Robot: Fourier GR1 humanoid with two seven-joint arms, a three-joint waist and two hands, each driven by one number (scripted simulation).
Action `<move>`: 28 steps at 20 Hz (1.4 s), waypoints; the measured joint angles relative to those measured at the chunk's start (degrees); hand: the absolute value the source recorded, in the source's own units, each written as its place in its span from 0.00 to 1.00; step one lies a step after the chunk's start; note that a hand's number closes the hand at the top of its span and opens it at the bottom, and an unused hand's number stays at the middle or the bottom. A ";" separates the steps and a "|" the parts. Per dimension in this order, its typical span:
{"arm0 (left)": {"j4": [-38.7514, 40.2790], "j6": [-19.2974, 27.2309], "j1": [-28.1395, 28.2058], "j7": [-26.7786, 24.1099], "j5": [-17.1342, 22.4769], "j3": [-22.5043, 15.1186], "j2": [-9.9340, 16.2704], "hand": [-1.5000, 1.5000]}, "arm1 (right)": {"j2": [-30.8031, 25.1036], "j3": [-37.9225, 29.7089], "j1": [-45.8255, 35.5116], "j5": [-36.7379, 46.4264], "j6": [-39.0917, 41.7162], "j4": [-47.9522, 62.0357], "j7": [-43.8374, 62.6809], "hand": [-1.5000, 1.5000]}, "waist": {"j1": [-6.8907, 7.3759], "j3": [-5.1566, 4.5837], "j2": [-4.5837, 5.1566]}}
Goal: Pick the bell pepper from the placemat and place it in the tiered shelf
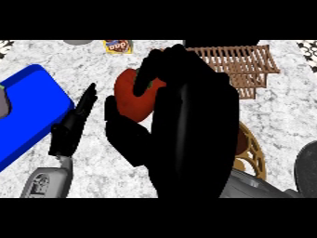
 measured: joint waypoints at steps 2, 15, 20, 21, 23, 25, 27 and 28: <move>0.45 0.34 -0.07 -0.39 -0.28 -0.09 -0.25 0.50 | 0.06 -2.63 -2.04 0.04 1.21 1.47 -0.45 1.00 | 0.00 0.01 0.11; 1.14 1.11 -1.26 -0.27 -0.60 -0.03 -1.02 0.50 | 0.29 -17.35 -13.19 2.99 6.84 11.44 -6.18 1.00 | -0.05 0.09 0.43; -0.30 0.44 -1.04 1.00 -0.21 0.01 -0.63 0.50 | 0.22 -20.86 -15.47 5.45 7.62 16.58 -9.14 1.00 | 0.05 0.11 0.50; -0.44 0.52 -1.11 1.28 -0.24 -0.03 -0.72 0.50 | 0.04 -21.32 -14.93 5.90 7.18 17.64 -9.87 1.00 | 0.05 0.10 0.53; -1.24 0.28 -0.28 1.12 -0.31 -0.45 -0.77 0.50 | -0.30 -22.63 -15.35 7.06 6.56 20.29 -10.74 1.00 | 0.14 0.11 0.58; -0.47 0.53 -0.44 0.55 -0.53 -0.52 -1.07 0.50 | -0.36 -22.66 -15.14 8.69 5.42 22.81 -11.91 1.00 | 0.12 0.12 0.63; -0.33 0.45 -0.31 0.55 -0.42 -0.36 -1.01 0.50 | -1.19 -22.41 -14.04 9.43 3.44 24.73 -14.42 1.00 | 0.13 0.11 0.66; 0.13 0.35 -0.54 0.28 -0.39 -0.21 -0.90 0.50 | -1.23 -22.74 -14.62 9.53 2.76 26.34 -15.37 1.00 | 0.15 0.12 0.69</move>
